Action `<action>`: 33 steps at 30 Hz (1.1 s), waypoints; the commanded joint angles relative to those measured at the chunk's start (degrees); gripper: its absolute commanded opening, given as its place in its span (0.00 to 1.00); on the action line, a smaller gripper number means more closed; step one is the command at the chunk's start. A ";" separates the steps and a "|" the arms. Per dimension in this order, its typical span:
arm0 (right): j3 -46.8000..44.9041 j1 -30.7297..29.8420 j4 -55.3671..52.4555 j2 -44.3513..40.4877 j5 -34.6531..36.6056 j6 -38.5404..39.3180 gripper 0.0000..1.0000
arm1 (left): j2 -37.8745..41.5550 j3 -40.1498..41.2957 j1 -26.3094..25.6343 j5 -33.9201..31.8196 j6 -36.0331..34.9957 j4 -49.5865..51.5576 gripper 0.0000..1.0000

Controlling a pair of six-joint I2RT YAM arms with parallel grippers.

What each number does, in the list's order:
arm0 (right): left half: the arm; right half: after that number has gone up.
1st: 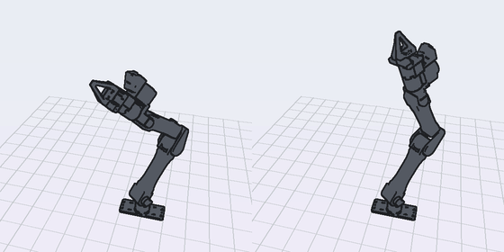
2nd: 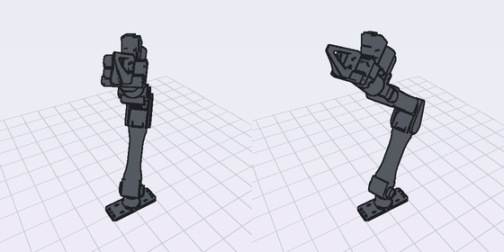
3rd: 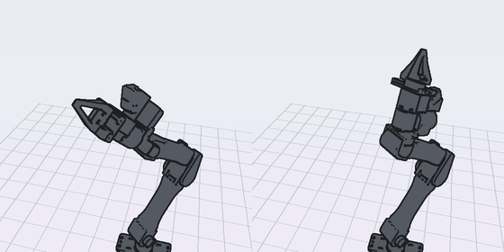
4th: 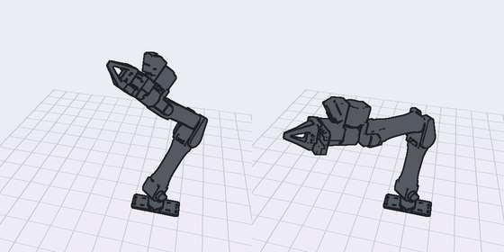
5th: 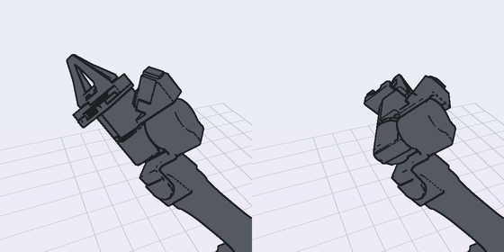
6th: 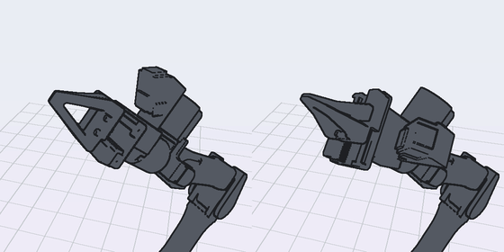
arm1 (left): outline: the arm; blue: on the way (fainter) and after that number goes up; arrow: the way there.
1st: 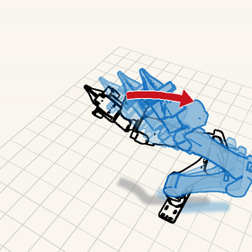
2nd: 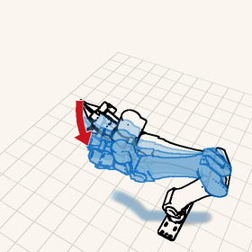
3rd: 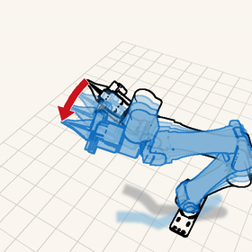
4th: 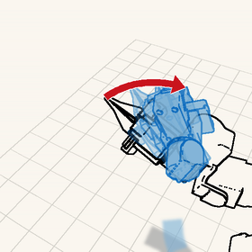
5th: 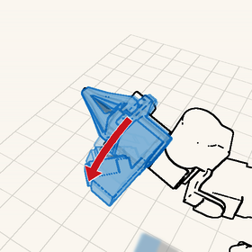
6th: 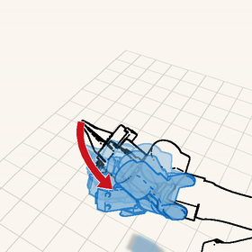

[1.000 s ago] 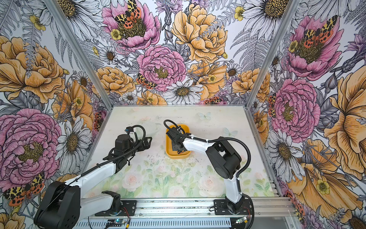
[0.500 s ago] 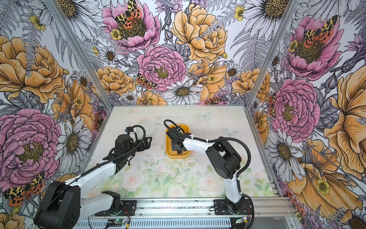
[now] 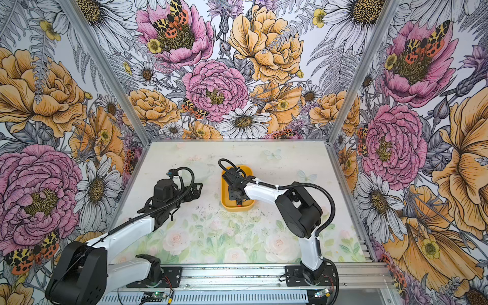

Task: Put the screwdriver in the bin
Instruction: Place the screwdriver into the bin, then reset both arms

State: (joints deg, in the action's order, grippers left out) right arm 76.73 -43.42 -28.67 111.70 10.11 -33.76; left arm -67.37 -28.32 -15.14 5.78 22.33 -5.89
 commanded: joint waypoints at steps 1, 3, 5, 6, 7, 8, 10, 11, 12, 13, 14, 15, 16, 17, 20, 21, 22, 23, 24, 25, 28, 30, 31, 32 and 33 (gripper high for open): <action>0.00 0.51 -0.57 -5.20 -2.09 8.12 0.52 | 1.93 -2.51 -0.06 -0.40 -2.89 2.07 0.99; -1.10 1.11 -0.51 -7.37 -4.06 13.26 0.52 | 2.63 -3.38 -0.11 -1.26 -4.00 2.83 0.99; -2.46 2.29 -0.52 -9.80 -8.09 18.66 0.52 | 3.40 -4.22 -0.03 -2.31 -5.33 3.35 0.99; -3.35 2.99 -0.52 -11.14 -10.38 21.60 0.52 | 3.69 -4.62 0.06 -3.05 -5.97 3.60 0.99; -4.44 3.68 -0.54 -12.61 -12.84 24.41 0.52 | 3.99 -5.05 0.08 -3.62 -6.63 3.76 0.99; -5.41 4.22 -0.51 -13.93 -14.39 26.80 0.52 | 4.35 -5.32 0.11 -4.18 -7.43 3.82 0.99; -7.83 4.89 -0.47 -16.81 -14.88 31.73 0.51 | 5.00 -5.90 0.36 -5.79 -8.83 3.96 0.99; -8.77 5.13 -0.46 -18.32 -14.31 33.27 0.51 | 5.31 -6.09 0.52 -6.31 -9.60 3.76 0.99; -9.73 5.63 -0.40 -19.81 -13.65 34.61 0.51 | 5.67 -6.21 0.76 -7.05 -10.44 3.57 0.99; -10.50 6.30 -0.37 -20.94 -13.30 35.64 0.51 | 5.98 -6.32 1.04 -7.65 -11.16 3.14 0.99; -11.19 6.92 -0.27 -21.87 -12.98 36.36 0.51 | 6.19 -6.31 1.27 -8.32 -11.84 2.68 0.99; -11.96 7.98 -0.09 -22.83 -12.83 36.93 0.51 | 6.45 -6.31 1.66 -9.25 -12.48 1.96 0.99; -12.85 9.08 0.36 -23.71 -13.06 37.37 0.50 | 6.70 -6.17 2.10 -9.90 -13.03 1.00 0.99; -13.50 10.09 0.93 -24.46 -13.17 37.62 0.50 | 6.89 -6.05 2.66 -10.55 -13.38 0.10 0.99; -15.42 14.22 3.29 -26.28 -13.21 37.26 0.50 | 7.01 -5.39 5.02 -11.88 -13.95 -3.01 0.99; -16.15 15.90 4.39 -26.88 -13.35 37.24 0.50 | 6.78 -5.12 5.88 -12.06 -14.19 -4.10 0.99; -16.88 17.47 5.59 -27.43 -13.54 37.19 0.50 | 6.50 -4.84 6.78 -11.94 -14.43 -5.41 0.99; -17.64 18.79 6.68 -27.90 -13.69 37.08 0.50 | 6.22 -4.70 7.53 -11.85 -14.82 -6.44 0.99; -18.41 20.37 7.84 -28.42 -14.08 36.94 0.50 | 5.65 -4.43 8.21 -11.89 -15.18 -7.71 0.99; -19.29 22.24 9.05 -28.92 -14.73 36.96 0.50 | 4.93 -4.13 9.03 -11.83 -15.46 -9.05 0.99; -21.95 26.53 12.65 -29.86 -15.49 36.92 0.50 | 2.44 -3.48 11.12 -10.06 -16.16 -13.14 0.99; -23.77 29.11 15.51 -30.34 -15.55 36.53 0.50 | 0.50 -3.24 11.80 -9.79 -16.86 -15.26 0.99; -24.80 30.30 17.06 -30.60 -15.47 36.55 0.50 | -0.66 -3.24 11.97 -9.50 -17.35 -16.35 0.99; -25.67 31.23 18.27 -30.87 -15.47 36.57 0.50 | -1.55 -3.32 12.20 -9.24 -17.79 -17.12 0.99; -26.73 32.27 20.01 -31.22 -15.04 36.59 0.50 | -2.61 -3.41 12.30 -8.81 -18.27 -17.98 0.99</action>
State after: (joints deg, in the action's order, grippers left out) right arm 51.86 -12.80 -15.14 82.56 -4.38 2.48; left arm -68.20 -32.51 -3.44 -4.34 6.50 -18.70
